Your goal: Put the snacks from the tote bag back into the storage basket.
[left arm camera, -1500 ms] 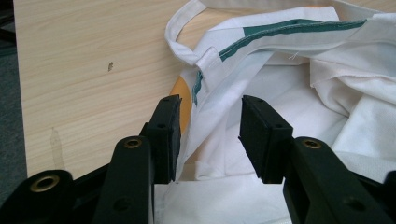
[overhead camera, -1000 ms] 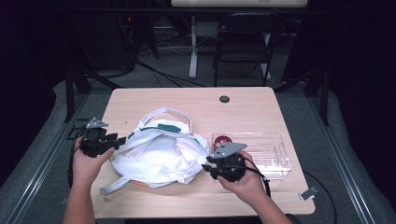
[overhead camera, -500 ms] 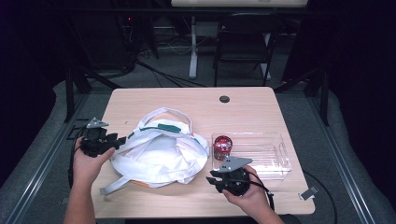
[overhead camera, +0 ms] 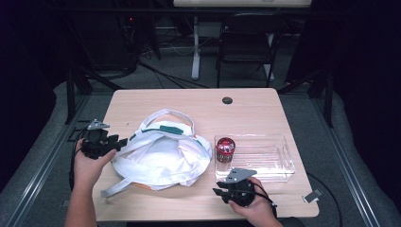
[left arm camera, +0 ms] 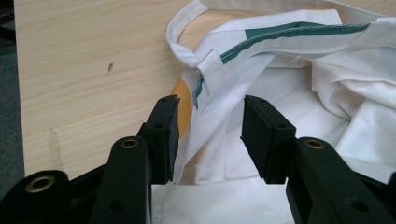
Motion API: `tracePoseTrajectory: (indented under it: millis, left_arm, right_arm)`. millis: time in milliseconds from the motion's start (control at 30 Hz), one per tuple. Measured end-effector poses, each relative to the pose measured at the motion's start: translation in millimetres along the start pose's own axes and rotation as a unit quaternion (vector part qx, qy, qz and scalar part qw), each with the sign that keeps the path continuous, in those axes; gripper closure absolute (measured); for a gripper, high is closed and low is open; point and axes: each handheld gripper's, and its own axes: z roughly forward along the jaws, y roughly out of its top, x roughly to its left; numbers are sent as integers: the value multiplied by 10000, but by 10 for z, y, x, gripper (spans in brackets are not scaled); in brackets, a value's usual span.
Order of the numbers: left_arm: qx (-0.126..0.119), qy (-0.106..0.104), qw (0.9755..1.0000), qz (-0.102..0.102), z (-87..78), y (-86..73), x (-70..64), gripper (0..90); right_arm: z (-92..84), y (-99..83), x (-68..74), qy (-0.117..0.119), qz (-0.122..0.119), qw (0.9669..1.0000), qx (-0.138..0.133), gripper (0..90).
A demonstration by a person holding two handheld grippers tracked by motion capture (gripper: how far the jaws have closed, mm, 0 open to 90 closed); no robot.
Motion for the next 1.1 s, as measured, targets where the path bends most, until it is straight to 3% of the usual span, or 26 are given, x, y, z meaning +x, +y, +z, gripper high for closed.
tracePoseTrajectory:
  millis: [300, 467, 1100]
  left_arm:
    - [-1, -3, 10000, 0, 3, -1, 2, 567]
    - [47, -2, 10000, 29, 15, -5, 16, 567]
    - [58, -2, 10000, -4, 36, -11, 15, 567]
  right_arm:
    - [54, -79, -16, 16, -19, 10000, -1, 698]
    - [44, -110, -41, 96, 223, 9995, -180, 698]
    - [125, -152, -14, 240, 286, 9993, -37, 691]
